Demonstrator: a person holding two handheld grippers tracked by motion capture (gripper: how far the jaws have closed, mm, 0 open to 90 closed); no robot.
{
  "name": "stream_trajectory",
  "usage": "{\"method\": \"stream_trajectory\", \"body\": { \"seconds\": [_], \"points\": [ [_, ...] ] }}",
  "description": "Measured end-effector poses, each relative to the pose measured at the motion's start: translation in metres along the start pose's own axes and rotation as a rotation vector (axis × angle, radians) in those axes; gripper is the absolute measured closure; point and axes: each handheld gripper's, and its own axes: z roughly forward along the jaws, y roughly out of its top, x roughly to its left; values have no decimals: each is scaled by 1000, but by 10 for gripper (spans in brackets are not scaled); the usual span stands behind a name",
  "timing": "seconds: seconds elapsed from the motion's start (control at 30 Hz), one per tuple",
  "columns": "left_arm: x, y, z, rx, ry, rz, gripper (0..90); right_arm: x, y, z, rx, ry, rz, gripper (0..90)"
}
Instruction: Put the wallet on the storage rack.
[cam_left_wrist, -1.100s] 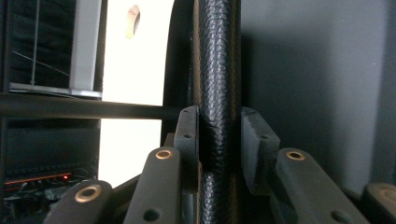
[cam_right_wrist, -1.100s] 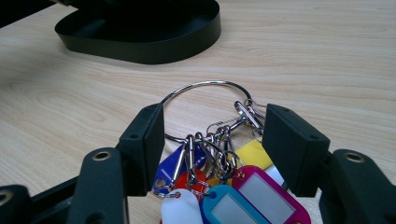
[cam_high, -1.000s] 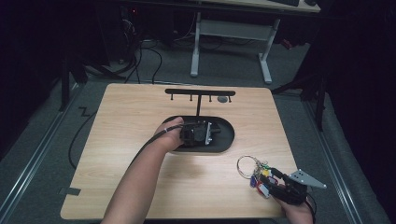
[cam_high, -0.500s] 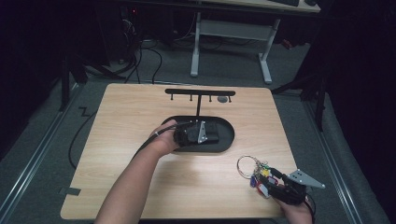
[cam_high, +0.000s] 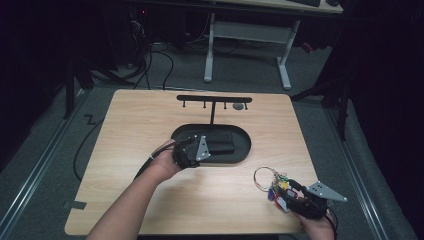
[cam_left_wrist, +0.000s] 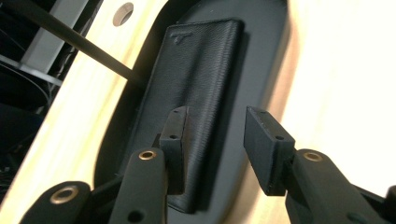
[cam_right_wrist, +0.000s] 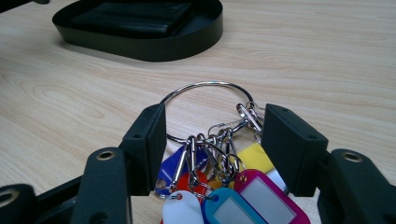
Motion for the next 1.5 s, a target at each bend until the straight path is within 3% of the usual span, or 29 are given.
{"method": "stream_trajectory", "body": {
  "seconds": [0.27,0.53,0.6,0.63,0.77,0.83,0.87,0.93,1.03,1.1,1.13,1.23,1.33,1.5],
  "points": [
    [-17,-27,-19,-21,4,-98,610,3,3,-2,-1,-12,5,453],
    [-28,-62,-41,-61,3,-255,579,4,5,-1,-1,-24,-8,455],
    [-29,-67,-45,-65,4,-272,572,5,6,-2,-1,-27,-13,455],
    [-31,-75,-50,-74,5,-305,572,5,6,-2,0,-27,-16,455],
    [-36,-86,-57,-68,6,-320,556,5,6,-2,0,-28,-17,455],
    [-39,-96,-63,-84,-7,-363,554,6,6,-2,5,-31,-20,455],
    [-43,-107,-69,-94,-18,-411,539,6,5,-2,5,-31,-14,455],
    [-45,-113,-72,-95,-12,-425,525,6,5,-2,5,-31,-17,454],
    [-48,-128,-80,-120,-14,-504,477,6,5,-1,10,-35,-22,448],
    [-53,-141,-88,-143,28,-553,437,6,5,0,16,-37,-22,440],
    [-53,-141,-88,-143,28,-553,432,6,5,-1,18,-37,-24,438],
    [-59,-157,-93,-174,43,-626,411,8,6,-1,16,-46,-39,432],
    [-67,-170,-96,-185,44,-660,379,11,6,-2,24,-52,-43,426],
    [-62,-178,-104,-202,49,-689,356,12,7,2,53,-58,-44,420]
  ]
}}
